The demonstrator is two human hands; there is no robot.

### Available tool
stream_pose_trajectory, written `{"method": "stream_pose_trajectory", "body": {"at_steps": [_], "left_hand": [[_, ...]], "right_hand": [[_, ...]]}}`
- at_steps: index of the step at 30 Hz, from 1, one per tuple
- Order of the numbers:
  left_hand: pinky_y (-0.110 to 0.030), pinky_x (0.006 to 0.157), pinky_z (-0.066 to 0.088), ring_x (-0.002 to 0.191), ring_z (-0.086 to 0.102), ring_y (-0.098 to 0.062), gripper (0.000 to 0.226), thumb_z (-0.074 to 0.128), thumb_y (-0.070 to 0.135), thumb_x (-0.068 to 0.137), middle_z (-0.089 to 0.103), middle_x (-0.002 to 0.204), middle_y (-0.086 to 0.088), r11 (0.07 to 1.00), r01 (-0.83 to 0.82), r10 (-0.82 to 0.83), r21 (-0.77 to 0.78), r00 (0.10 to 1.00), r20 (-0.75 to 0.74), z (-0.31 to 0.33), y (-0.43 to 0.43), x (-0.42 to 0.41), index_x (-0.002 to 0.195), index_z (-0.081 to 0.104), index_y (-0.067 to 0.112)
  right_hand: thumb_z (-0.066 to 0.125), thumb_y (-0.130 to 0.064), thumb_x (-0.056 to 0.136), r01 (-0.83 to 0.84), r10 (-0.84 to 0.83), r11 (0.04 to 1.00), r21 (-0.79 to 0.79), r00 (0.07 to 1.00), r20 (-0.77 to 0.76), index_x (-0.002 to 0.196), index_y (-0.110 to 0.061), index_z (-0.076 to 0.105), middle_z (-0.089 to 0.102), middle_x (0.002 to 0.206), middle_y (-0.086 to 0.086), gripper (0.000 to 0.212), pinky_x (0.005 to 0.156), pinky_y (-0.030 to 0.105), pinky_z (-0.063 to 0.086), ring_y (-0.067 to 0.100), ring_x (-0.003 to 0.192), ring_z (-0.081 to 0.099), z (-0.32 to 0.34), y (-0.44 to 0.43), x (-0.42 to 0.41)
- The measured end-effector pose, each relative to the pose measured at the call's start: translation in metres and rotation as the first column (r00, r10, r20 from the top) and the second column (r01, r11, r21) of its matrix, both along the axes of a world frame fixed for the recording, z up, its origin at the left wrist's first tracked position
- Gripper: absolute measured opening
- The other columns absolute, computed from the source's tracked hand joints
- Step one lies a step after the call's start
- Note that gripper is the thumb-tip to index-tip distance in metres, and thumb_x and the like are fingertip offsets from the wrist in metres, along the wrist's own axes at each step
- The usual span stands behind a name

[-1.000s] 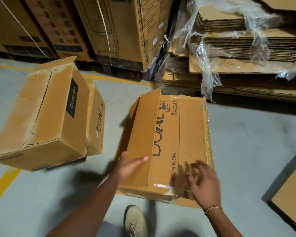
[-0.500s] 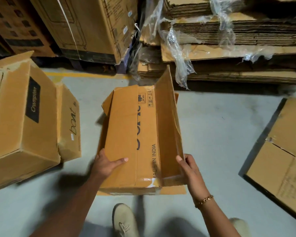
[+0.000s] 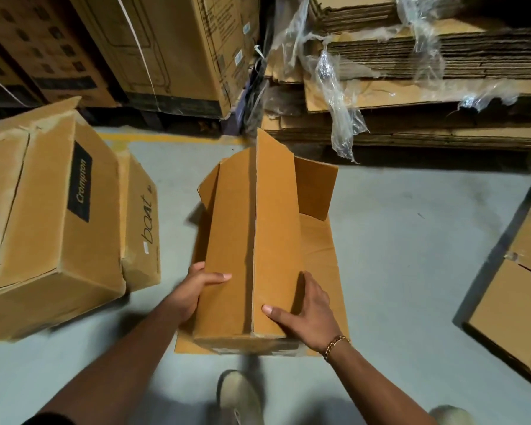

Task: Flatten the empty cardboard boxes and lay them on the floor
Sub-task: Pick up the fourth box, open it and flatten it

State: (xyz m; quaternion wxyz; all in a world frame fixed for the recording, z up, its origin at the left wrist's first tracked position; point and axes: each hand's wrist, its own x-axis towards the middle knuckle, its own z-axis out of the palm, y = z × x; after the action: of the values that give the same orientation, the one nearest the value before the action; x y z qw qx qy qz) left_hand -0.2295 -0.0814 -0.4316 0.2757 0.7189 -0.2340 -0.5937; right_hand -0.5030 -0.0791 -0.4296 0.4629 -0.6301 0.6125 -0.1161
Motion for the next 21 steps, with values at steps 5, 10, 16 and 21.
{"method": "stream_pose_trajectory", "body": {"at_steps": [5,10,16,21], "left_hand": [[-0.051,0.100,0.051,0.113,0.062,-0.022,0.107,0.088,0.071,0.048,0.059,0.127,0.003,0.959,0.275,-0.282,0.062,0.923,0.262,0.001,-0.006,0.008,0.132,0.037,0.030],[-0.054,0.107,0.041,0.128,0.050,-0.030,0.127,0.053,0.105,0.039,0.052,0.142,-0.001,0.845,0.449,-0.531,0.291,0.641,0.553,-0.009,-0.009,0.017,0.142,0.036,0.033],[-0.058,0.118,0.012,0.148,0.021,-0.034,0.142,0.021,0.111,0.042,0.035,0.158,-0.009,0.735,0.444,-0.677,0.512,0.454,0.579,0.007,0.006,-0.003,0.153,0.033,0.024],[-0.055,0.115,-0.020,0.153,-0.015,-0.031,0.137,0.007,0.107,0.053,0.008,0.167,-0.014,0.659,0.423,-0.752,0.622,0.377,0.540,0.022,0.013,-0.014,0.158,0.024,0.020]], "right_hand": [[0.024,-0.111,0.034,-0.283,0.325,0.944,0.168,0.876,-0.357,0.159,-0.027,-0.001,0.027,0.164,0.004,0.152,0.121,0.055,0.013,0.033,0.151,0.020,0.009,-0.032,-0.010],[0.008,-0.111,0.038,-0.441,0.524,0.850,0.287,0.661,-0.537,0.160,-0.019,0.003,0.016,0.167,0.010,0.153,0.121,0.058,-0.011,0.033,0.155,0.002,0.021,-0.047,-0.010],[0.025,-0.103,0.060,-0.332,0.539,0.814,0.476,0.738,-0.406,0.155,-0.018,0.029,0.038,0.159,0.011,0.128,0.118,0.049,0.027,0.034,0.142,0.039,0.036,-0.040,-0.018],[0.028,-0.106,0.051,-0.119,0.328,0.717,0.687,0.927,-0.182,0.156,-0.027,0.030,0.041,0.154,0.012,0.131,0.082,0.045,0.059,0.040,0.121,0.059,0.029,-0.020,-0.033]]}}
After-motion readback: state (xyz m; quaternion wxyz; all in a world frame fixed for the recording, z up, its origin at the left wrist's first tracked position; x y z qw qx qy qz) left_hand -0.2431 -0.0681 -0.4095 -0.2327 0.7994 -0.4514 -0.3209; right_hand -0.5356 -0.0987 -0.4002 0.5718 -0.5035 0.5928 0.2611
